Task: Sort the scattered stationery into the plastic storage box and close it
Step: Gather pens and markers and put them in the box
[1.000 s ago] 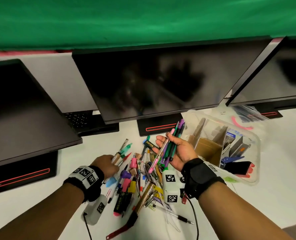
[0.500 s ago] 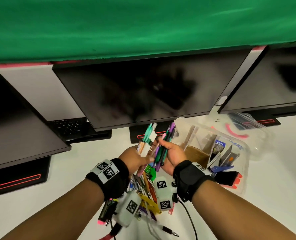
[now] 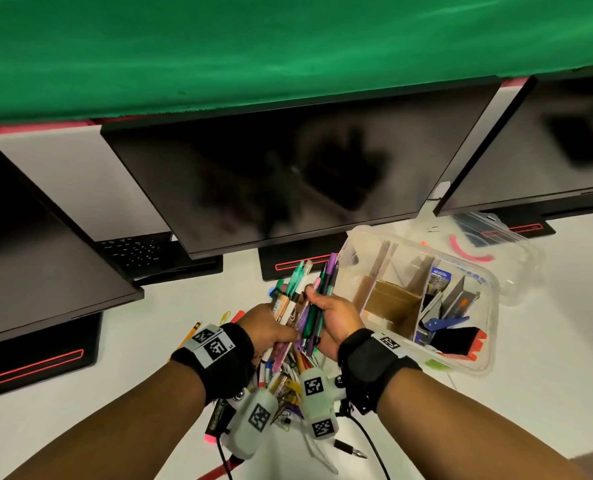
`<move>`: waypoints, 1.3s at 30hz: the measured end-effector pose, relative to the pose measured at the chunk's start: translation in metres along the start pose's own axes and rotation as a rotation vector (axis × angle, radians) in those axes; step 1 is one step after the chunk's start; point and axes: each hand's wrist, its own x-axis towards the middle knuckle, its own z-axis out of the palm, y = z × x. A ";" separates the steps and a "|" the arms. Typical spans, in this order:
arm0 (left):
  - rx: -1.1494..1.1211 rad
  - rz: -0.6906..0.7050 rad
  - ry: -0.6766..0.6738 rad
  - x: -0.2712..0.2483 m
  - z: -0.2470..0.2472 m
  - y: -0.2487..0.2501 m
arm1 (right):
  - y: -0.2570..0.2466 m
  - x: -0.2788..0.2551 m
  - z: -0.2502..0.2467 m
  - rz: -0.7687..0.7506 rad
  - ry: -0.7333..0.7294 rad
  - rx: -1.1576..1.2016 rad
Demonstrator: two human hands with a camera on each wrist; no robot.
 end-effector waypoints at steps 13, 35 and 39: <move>0.124 -0.029 -0.082 -0.020 -0.025 -0.033 | -0.005 -0.003 0.023 -0.108 0.102 0.059; -0.096 -0.002 -0.018 0.012 -0.024 0.021 | -0.099 0.026 0.001 -0.067 0.427 -0.802; -0.118 0.004 -0.050 0.023 -0.013 0.051 | -0.100 0.026 -0.008 -0.066 0.455 -1.040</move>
